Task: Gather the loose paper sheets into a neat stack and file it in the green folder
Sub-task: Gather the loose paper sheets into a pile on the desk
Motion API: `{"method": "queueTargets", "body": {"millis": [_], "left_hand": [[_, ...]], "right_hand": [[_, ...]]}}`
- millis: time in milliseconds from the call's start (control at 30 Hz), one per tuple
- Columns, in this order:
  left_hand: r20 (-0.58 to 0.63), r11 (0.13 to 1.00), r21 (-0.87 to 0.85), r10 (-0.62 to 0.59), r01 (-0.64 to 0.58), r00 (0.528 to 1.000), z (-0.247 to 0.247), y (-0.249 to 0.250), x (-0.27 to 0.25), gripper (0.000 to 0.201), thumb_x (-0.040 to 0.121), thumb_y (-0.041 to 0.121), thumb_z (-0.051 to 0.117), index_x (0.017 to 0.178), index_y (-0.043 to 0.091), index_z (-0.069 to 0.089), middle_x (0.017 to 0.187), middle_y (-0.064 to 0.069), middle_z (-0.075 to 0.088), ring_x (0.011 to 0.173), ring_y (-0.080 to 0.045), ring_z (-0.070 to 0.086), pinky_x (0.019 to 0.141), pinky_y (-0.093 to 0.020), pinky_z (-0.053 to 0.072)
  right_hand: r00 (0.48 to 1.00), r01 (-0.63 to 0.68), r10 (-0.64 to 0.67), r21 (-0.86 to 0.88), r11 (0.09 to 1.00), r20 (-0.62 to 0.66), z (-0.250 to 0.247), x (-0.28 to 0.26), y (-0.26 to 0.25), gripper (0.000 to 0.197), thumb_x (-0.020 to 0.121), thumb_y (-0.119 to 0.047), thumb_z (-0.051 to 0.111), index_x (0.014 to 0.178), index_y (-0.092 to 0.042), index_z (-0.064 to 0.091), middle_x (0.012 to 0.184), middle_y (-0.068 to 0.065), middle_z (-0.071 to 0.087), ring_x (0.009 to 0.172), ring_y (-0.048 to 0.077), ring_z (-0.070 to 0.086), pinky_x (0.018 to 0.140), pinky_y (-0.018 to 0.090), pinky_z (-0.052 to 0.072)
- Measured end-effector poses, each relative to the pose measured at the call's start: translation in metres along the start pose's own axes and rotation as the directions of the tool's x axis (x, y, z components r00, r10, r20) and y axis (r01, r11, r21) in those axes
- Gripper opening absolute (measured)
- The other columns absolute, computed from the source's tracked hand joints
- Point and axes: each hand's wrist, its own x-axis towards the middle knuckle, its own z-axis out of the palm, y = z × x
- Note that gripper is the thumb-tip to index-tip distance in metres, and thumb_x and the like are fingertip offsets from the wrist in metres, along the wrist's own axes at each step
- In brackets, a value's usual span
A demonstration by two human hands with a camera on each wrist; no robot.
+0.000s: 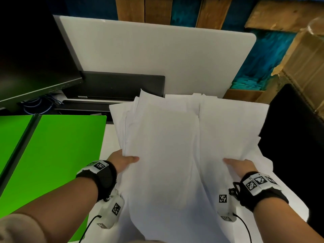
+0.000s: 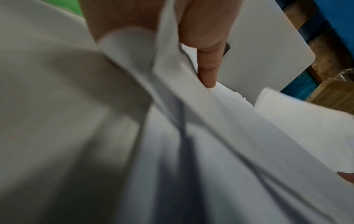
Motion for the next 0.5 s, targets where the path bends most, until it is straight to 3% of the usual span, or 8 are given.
{"method": "queueTargets", "body": {"millis": [100,167,333,500], "left_hand": [[0.002,1.000,0.007,-0.002,0.002,1.000,0.000,-0.001,0.001,0.043,0.061,0.018,0.082,0.100,0.011,0.065,0.112,-0.018,0.068,0.103,-0.032,0.064,0.099,-0.046,0.048],[-0.009,1.000,0.007,0.001,-0.001,1.000,0.000,-0.002,0.002,0.035,0.069,0.012,0.079,0.101,0.010,0.065,0.112,-0.018,0.067,0.104,-0.033,0.064,0.098,-0.044,0.048],[-0.021,1.000,0.017,-0.001,0.001,1.000,0.000,-0.004,0.005,0.031,0.071,0.011,0.077,0.099,0.010,0.064,0.111,-0.018,0.067,0.103,-0.033,0.064,0.097,-0.042,0.049],[-0.021,0.999,0.036,0.000,0.001,1.000,0.000,-0.003,0.005,0.029,0.071,0.011,0.077,0.098,0.011,0.064,0.110,-0.019,0.068,0.103,-0.033,0.064,0.097,-0.043,0.049]], "right_hand": [[0.997,-0.002,0.004,-0.038,0.999,0.071,0.010,0.002,-0.001,0.055,0.080,-0.019,0.072,0.122,0.010,0.052,0.122,0.022,0.060,0.112,0.036,0.057,0.096,0.036,0.043],[0.999,-0.005,0.008,-0.053,0.999,0.046,0.012,0.004,-0.001,0.055,0.080,-0.020,0.072,0.122,0.010,0.053,0.125,0.024,0.058,0.115,0.037,0.055,0.098,0.038,0.043],[0.989,-0.015,0.013,-0.009,1.000,-0.148,-0.002,0.012,-0.002,0.047,0.084,-0.018,0.062,0.123,0.006,0.051,0.125,0.023,0.058,0.113,0.038,0.056,0.096,0.039,0.043],[0.992,0.040,-0.046,-0.056,0.998,-0.118,0.001,0.011,0.000,0.055,0.075,-0.015,0.073,0.121,0.005,0.051,0.119,0.024,0.060,0.107,0.038,0.059,0.095,0.043,0.047]]}}
